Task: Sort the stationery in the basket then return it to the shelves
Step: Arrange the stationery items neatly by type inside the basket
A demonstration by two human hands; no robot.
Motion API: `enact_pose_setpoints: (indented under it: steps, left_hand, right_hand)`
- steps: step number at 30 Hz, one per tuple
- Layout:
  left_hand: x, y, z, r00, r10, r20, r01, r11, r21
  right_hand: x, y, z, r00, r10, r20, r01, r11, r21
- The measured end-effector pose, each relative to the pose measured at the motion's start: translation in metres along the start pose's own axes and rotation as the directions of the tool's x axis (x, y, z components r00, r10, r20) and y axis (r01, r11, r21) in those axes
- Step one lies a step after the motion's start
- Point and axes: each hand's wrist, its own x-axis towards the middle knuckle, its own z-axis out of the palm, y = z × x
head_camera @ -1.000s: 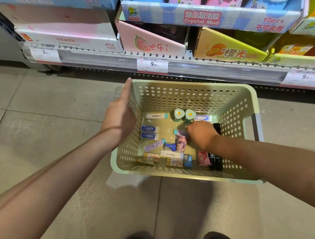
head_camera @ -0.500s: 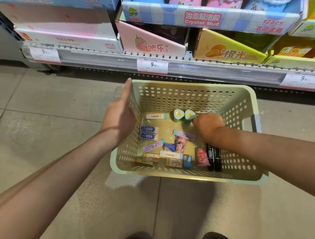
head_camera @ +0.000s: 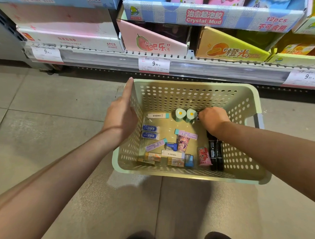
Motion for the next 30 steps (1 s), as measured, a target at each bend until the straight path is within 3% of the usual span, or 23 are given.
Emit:
enact_pose_setpoints:
  steps: [9, 19, 26, 30]
  left_hand:
    - [0.001, -0.001, 0.0, 1.0, -0.006, 0.007, 0.006, 1.0, -0.016]
    - [0.001, -0.001, 0.001, 1.0, 0.001, -0.005, -0.001, 1.0, -0.021]
    - [0.0, -0.002, 0.001, 1.0, 0.023, -0.007, -0.024, 0.999, -0.038]
    - [0.0, -0.004, 0.001, 0.999, 0.042, -0.012, -0.043, 0.998, -0.05]
  right_hand:
    - [-0.001, -0.001, -0.002, 0.996, 0.069, 0.062, -0.072, 0.997, 0.037]
    - [-0.006, 0.004, -0.011, 0.998, 0.061, 0.028, -0.062, 0.996, 0.062]
    - [-0.015, 0.001, -0.028, 0.996, 0.051, 0.075, -0.042, 0.992, -0.122]
    - [-0.027, 0.002, -0.045, 0.999, 0.016, 0.051, -0.009, 0.99, -0.139]
